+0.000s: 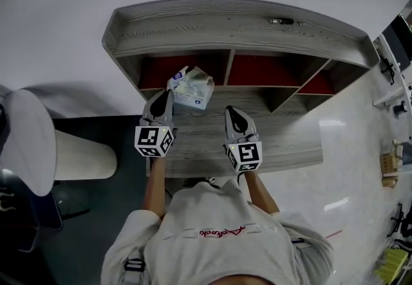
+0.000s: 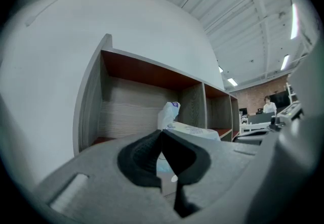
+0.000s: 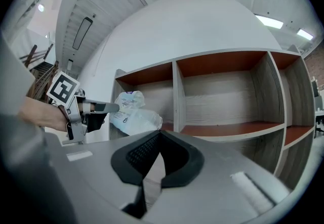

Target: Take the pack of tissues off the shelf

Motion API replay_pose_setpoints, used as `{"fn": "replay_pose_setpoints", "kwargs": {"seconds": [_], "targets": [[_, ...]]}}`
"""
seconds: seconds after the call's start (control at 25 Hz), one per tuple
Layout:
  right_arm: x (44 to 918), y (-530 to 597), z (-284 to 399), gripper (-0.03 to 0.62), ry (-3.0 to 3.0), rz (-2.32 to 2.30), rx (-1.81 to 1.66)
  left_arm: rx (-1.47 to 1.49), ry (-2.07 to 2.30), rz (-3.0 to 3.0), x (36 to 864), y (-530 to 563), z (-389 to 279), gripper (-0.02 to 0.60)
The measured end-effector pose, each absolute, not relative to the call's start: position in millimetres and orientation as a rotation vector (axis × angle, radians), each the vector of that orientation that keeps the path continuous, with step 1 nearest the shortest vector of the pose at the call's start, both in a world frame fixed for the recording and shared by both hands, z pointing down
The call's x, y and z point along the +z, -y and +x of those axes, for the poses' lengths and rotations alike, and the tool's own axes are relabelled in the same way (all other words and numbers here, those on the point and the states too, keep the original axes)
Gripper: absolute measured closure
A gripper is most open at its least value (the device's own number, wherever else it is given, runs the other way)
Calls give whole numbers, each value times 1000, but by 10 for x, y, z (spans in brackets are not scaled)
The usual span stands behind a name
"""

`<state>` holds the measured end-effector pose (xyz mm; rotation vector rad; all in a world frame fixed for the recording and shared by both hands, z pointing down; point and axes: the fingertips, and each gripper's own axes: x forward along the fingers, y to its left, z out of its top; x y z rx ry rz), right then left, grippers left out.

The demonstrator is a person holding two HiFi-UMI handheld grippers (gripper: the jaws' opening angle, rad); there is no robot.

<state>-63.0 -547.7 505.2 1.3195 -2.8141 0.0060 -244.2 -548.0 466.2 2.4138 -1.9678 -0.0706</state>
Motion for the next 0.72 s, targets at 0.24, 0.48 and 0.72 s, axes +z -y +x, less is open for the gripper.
{"fn": "replay_pose_setpoints", "kwargs": {"seconds": [0.24,0.48,0.72], "targets": [[4997,5446,-626,586,2807,1343,-10,-107,1947,2431,4625,5441,-2440,580],[4957,5354,-657,586,2790,1383,-24,-128,1912,2451,4627,5340,-2483,580],[4918,5161,-711,588,2762,1411,-38,-146,1882,2462,4630,5141,-2552,580]]}}
